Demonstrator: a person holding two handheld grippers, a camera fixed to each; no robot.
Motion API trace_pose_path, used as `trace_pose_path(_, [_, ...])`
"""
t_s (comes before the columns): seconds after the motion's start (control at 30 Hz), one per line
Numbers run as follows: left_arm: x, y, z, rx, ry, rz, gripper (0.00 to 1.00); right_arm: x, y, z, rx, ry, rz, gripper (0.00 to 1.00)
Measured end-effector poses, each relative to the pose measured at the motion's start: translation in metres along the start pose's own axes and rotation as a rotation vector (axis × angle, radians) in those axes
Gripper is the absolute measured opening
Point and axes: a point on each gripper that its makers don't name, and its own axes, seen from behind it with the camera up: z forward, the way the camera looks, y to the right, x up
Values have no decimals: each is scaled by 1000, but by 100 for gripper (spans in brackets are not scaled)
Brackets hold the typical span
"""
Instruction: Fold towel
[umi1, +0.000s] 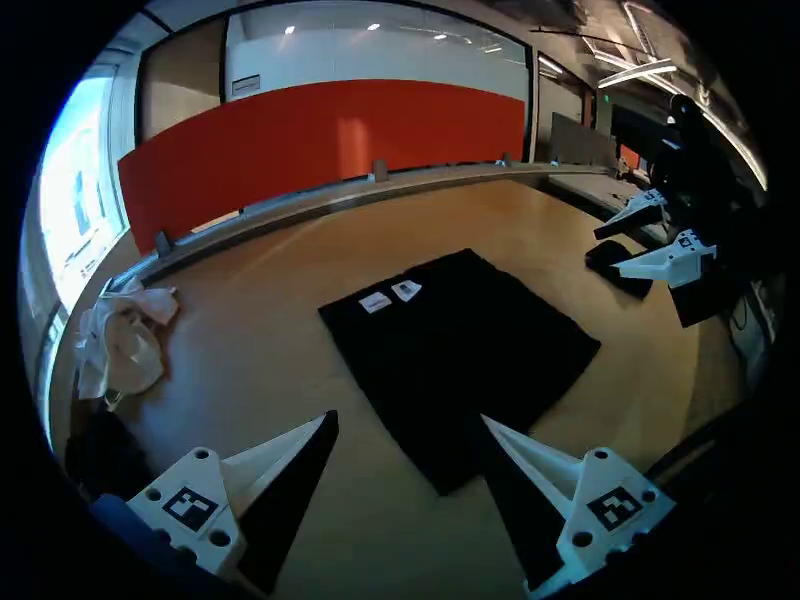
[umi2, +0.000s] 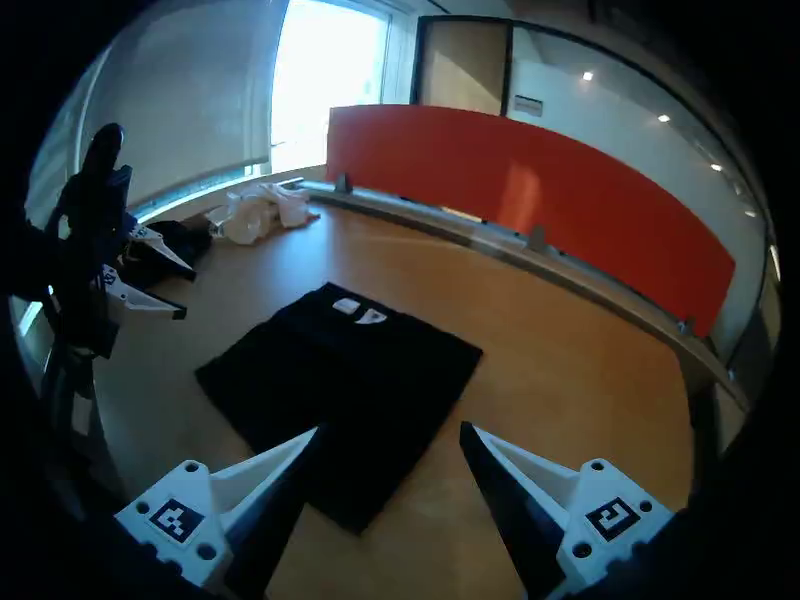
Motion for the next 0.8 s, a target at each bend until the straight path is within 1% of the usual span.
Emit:
trace_pose_path(0.2, [-22,8,16,-23,-45,3,94,-27,-5,10,9,-50,-5,100])
trace_pose_path(0.4, [-46,16,29,-44,-100,19,95,-52,-11,16,19,-97,-9,100])
trace_pose_path(0.53, [-58,20,36,-55,-132,34,94,-66,-14,19,27,-123,-12,100])
trace_pose_path(0.8, [-77,29,44,-75,-180,52,95,-93,-21,25,44,-175,-20,100])
